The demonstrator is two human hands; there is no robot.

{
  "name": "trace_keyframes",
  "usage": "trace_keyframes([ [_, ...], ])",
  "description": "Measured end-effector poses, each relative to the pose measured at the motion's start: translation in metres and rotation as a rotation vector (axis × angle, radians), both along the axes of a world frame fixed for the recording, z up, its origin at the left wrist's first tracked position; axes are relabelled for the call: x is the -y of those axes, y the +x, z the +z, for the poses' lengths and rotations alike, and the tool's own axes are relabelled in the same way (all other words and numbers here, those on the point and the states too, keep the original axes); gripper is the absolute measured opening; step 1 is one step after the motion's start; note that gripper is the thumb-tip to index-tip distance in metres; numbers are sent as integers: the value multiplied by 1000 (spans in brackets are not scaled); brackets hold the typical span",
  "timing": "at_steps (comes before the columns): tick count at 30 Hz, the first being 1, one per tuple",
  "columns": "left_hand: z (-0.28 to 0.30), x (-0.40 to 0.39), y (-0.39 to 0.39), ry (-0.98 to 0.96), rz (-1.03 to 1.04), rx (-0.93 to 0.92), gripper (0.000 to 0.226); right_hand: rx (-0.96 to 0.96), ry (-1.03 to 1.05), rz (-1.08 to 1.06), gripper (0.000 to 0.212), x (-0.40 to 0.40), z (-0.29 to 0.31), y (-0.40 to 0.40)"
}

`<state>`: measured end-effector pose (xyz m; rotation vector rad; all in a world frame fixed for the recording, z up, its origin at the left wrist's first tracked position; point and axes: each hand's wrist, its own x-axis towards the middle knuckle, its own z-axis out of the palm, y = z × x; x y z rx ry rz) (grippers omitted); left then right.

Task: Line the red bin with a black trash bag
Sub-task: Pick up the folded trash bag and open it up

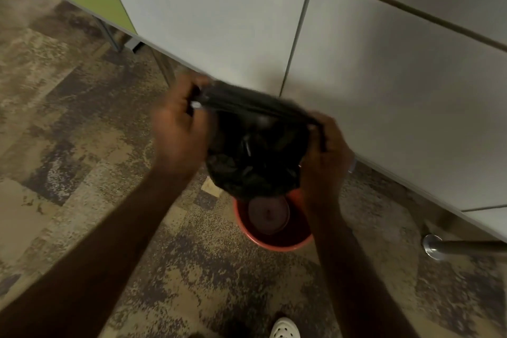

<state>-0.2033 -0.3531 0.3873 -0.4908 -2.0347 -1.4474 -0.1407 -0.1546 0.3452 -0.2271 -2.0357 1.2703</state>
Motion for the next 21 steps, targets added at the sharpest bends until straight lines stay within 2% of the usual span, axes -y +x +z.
trace_keyframes([
  [1, 14, 13, -2, -20, -48, -233, 20, -209, 19, 38, 25, 5, 8, 3],
  [2, 18, 25, -1, -119, -78, -325, 17, -306, 66, 94, 26, 9, 8, 9],
  [3, 8, 35, 2, -270, -78, -331, 15, -268, 108, 157, 26, 16, 1, 16],
  [4, -13, 43, 7, -438, -100, -179, 13, -71, 163, 217, 25, 21, -12, 23],
  [5, -40, 48, 17, -581, -157, 138, 8, 277, 279, 290, 24, 26, -30, 30],
  [6, -67, 52, 30, -729, -260, 600, 8, 688, 445, 393, 23, 29, -49, 38],
  [7, -96, 58, 44, -1016, -386, 892, 12, 1011, 538, 498, 24, 30, -72, 46],
  [8, -125, 65, 54, -1217, -557, 1029, 12, 1187, 511, 542, 26, 27, -91, 53],
  [9, -143, 68, 60, -1315, -585, 1090, 15, 1260, 401, 531, 27, 21, -103, 58],
  [10, -153, 68, 60, -1276, -544, 1089, 17, 1254, 230, 469, 27, 13, -109, 62],
  [11, -158, 63, 57, -1107, -448, 1062, 15, 1204, 13, 376, 27, 4, -111, 63],
  [14, -148, 23, 41, -490, -63, 1021, 20, 910, -902, 6, 34, -20, -98, 54],
  [15, -138, 3, 35, -361, -4, 1052, 21, 797, -1091, -94, 35, -27, -92, 50],
  [17, -119, -35, 27, -184, -32, 1156, 22, 638, -1183, -215, 35, -40, -78, 46],
  [19, -103, -62, 21, -41, -123, 1195, 23, 551, -1066, -295, 41, -48, -72, 45],
  [21, -91, -73, 15, -31, -264, 1097, 20, 453, -866, -352, 41, -60, -70, 46],
])
